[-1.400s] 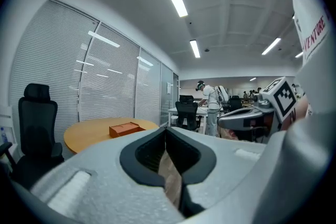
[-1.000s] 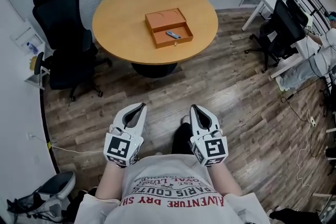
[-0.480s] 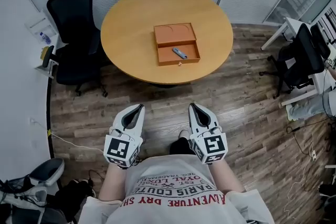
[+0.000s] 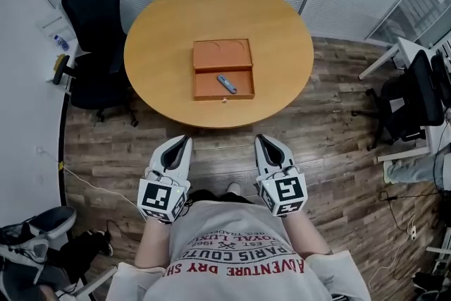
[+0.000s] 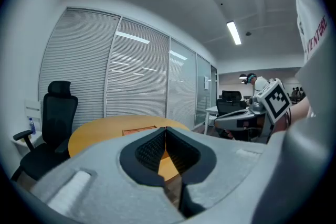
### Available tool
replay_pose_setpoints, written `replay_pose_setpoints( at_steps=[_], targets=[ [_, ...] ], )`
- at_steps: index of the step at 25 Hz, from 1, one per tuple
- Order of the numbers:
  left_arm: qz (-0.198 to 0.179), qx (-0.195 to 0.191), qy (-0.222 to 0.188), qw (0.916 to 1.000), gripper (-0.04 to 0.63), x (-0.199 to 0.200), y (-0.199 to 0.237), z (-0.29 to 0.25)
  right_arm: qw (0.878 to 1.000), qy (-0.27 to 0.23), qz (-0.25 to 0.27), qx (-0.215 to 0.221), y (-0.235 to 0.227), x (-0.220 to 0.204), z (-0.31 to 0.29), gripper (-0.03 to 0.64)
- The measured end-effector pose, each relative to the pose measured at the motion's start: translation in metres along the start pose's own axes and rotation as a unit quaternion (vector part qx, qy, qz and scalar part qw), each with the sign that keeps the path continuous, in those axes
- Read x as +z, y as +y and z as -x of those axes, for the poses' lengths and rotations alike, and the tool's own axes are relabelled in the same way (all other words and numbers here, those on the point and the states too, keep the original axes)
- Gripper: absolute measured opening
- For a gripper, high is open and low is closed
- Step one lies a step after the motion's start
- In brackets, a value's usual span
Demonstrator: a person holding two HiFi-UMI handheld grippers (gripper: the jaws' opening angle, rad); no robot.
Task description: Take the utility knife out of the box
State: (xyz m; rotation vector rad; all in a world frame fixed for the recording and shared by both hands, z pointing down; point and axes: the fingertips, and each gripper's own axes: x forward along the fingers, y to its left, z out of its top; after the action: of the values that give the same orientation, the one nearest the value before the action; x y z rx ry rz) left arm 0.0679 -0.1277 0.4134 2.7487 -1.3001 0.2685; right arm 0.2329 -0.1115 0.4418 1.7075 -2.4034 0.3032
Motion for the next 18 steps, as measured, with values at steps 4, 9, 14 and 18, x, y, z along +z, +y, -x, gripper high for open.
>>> replay_pose_setpoints(
  at_steps=[4, 9, 14, 18],
  targets=[
    [0.002, 0.004, 0.013, 0.9999, 0.011, -0.003, -0.004, -0.02, 1.0, 0.015, -0.007, 0.002, -0.024, -0.01, -0.012, 0.008],
    [0.012, 0.025, 0.016, 0.9995, 0.011, -0.004, 0.009, -0.041, 0.999, 0.028, -0.007, 0.021, -0.037, -0.015, -0.038, 0.008],
    [0.016, 0.024, 0.014, 0.9995, 0.011, -0.002, 0.03, -0.064, 0.999, 0.032, -0.005, 0.021, -0.045, -0.009, -0.074, 0.008],
    [0.022, 0.03, 0.0, 0.9993, 0.011, 0.009, 0.062, -0.093, 0.999, 0.034, 0.009, 0.031, -0.049, 0.003, -0.113, 0.008]
  ],
)
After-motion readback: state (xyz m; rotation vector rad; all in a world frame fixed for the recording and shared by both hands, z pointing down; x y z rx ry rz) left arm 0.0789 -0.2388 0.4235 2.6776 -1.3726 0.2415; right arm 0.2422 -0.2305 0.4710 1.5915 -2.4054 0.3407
